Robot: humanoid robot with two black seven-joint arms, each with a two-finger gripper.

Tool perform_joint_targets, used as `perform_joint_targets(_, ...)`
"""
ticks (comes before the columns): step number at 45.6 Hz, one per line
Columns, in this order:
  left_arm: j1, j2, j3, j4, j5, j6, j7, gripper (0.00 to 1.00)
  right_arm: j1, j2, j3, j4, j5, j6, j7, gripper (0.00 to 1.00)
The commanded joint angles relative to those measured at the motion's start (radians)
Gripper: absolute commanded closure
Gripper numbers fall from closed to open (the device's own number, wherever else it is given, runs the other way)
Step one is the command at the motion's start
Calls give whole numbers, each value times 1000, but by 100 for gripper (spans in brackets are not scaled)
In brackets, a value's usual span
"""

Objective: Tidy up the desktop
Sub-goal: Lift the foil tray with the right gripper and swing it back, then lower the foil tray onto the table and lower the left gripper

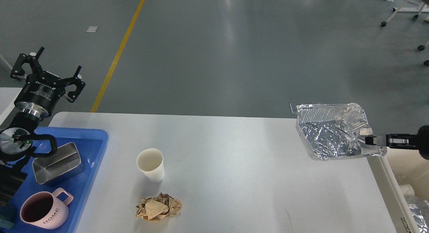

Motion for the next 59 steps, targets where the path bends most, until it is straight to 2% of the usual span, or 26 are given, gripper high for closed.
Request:
perform_joint_targets(1, -4, 0, 2, 0, 6, 0, 0, 2, 22, -97, 2, 158, -5, 3, -18, 99)
perform_joint_targets(10, -16, 1, 2, 0, 8, -3, 0, 2, 25, -135, 9, 304, -3, 37, -61, 100)
perform_joint_targets(15, -34, 1, 3, 0, 63, -4, 0, 2, 26, -143, 35, 361, 1, 71, -127, 100)
perform_joint_targets(22, -50, 3, -11, 0, 250, -4, -18, 2, 26, -127, 52, 366, 6, 85, -154, 100)
perform_joint_targets(37, -38, 20, -15, 0, 535, -4, -84, 2, 25, -25, 62, 372, 84, 99, -274, 100)
perform_joint_targets(49, -31, 11, 3, 2, 540, -13, -84, 2, 22, 81, 77, 370, 154, 86, -380, 100)
perform_joint_targets(56, -5, 21, 34, -18, 581, -1, -84, 2, 20, 101, 77, 369, 155, 85, -398, 100)
perform_joint_targets(59, -5, 32, 43, -33, 685, 32, -83, 2, 19, 101, 77, 367, 155, 83, -406, 100)
